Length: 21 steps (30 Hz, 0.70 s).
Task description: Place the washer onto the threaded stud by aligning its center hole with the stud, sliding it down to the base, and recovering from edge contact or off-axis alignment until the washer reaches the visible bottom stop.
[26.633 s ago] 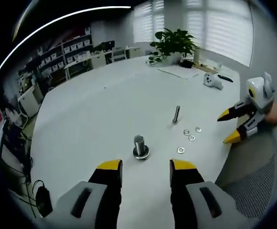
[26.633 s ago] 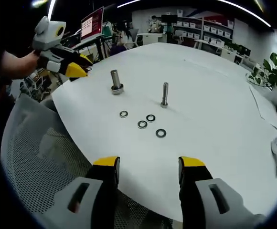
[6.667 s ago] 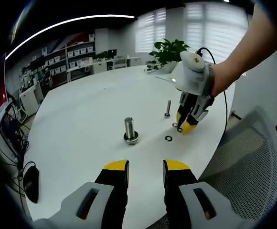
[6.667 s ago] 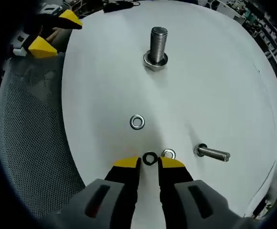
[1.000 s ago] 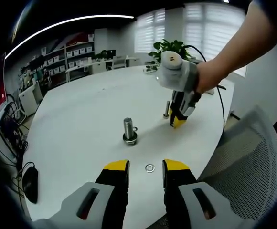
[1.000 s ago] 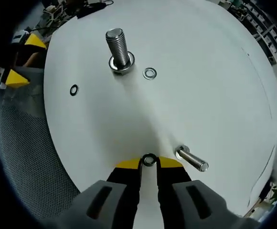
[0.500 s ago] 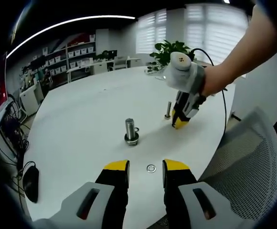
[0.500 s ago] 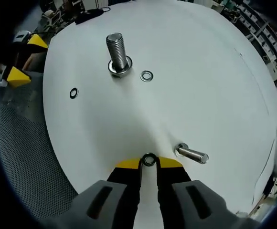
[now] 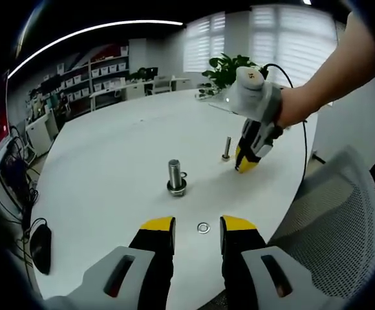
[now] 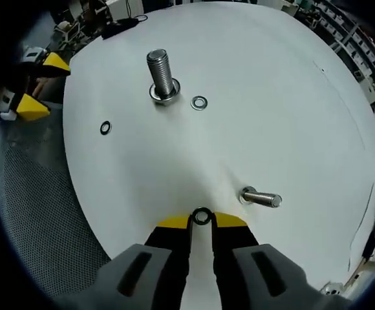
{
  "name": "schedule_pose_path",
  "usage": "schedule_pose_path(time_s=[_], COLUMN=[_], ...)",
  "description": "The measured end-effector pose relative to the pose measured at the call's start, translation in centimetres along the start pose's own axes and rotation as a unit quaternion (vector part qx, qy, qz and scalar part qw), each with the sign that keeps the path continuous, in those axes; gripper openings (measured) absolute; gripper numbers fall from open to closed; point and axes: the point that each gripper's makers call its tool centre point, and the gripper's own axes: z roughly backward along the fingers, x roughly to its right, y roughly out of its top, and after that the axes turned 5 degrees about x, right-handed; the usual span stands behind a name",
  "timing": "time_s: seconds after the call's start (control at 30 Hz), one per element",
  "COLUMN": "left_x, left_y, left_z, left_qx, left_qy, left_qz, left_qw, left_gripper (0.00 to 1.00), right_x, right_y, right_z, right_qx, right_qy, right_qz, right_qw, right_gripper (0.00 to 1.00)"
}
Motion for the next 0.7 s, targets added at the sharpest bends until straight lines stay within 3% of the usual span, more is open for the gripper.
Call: schedule_pose_path(time_s=[0.3, 0.7], left_x=[0.1, -0.1], left_y=[-0.1, -0.2], left_z=[-0.1, -0.2], left_qx=[-0.002, -0.005], left_qy=[-0.001, 0.002], left_qz=[-0.001, -0.002], left_qw=[1.0000, 1.0000], left_gripper=[0.26, 0.26], right_x=[0.8, 2.3], right_y=[-0.3, 0.2], right_z=[1.7, 3.3], right_qx=[0.022, 0.031], right_qy=[-0.004, -0.010], right_qz=[-0.014, 0.009], right_qw=[0.9997, 0.9994], right_gripper=[0.14, 0.14])
